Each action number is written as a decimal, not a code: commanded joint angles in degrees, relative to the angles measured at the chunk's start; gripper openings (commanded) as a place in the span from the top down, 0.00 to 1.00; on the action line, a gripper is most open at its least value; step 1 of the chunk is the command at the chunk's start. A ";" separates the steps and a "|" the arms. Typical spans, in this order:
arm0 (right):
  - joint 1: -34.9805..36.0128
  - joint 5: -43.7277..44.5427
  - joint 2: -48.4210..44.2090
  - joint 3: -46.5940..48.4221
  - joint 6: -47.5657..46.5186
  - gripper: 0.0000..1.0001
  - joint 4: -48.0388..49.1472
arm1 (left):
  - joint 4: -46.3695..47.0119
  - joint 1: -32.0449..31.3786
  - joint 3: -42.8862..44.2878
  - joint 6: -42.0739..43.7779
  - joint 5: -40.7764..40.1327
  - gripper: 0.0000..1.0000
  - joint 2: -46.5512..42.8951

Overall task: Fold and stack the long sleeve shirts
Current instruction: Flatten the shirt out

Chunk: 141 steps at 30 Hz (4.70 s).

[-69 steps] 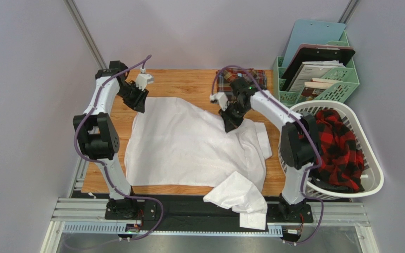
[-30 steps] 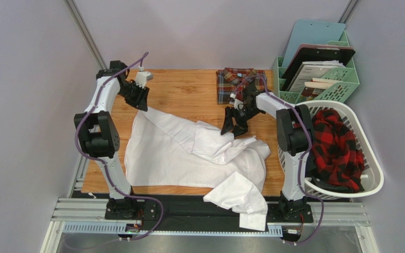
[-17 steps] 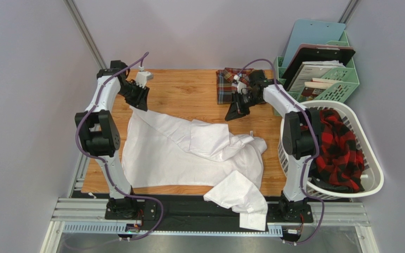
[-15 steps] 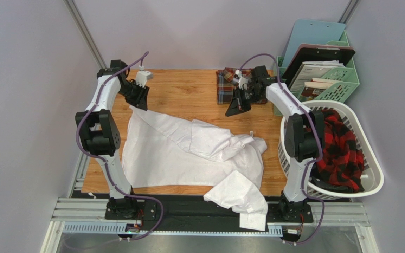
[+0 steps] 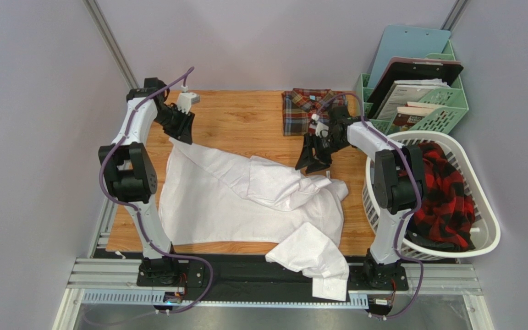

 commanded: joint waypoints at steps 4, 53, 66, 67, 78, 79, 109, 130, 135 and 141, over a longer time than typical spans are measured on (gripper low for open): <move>-0.23 -3.18 3.21 -2.96 10.97 0.43 10.74 | -0.15 0.26 -2.15 -0.08 0.86 0.56 -3.64; -1.37 -21.54 11.66 6.18 39.90 1.00 43.35 | -5.50 0.34 -2.43 0.62 -3.18 0.56 -7.78; -9.63 -13.74 3.38 26.46 20.48 1.00 30.00 | -4.72 1.05 7.50 3.26 -1.77 0.57 -1.10; -10.07 -12.77 3.91 30.49 18.20 1.00 29.47 | -4.72 1.14 8.81 3.61 -2.30 0.57 0.73; -10.78 -0.46 14.73 43.54 2.90 1.00 22.96 | -4.02 1.05 23.33 8.88 -3.36 0.56 13.49; -10.78 0.15 14.90 43.19 2.10 1.00 22.44 | -3.49 1.05 23.33 9.23 -3.27 0.55 13.84; -6.91 12.55 14.91 42.05 -13.10 1.00 11.36 | 8.12 -3.70 35.19 31.90 -9.59 0.67 34.32; -6.38 10.53 7.62 40.03 -16.27 1.00 9.16 | 6.97 -3.52 31.51 33.58 -3.18 1.00 25.90; -6.38 8.77 2.87 35.46 -17.59 1.00 7.93 | 7.67 -2.99 27.55 34.46 -2.57 1.00 21.15; -6.38 6.40 -4.06 28.34 -19.52 1.00 6.35 | 7.32 -1.85 20.27 37.79 -1.16 1.00 14.65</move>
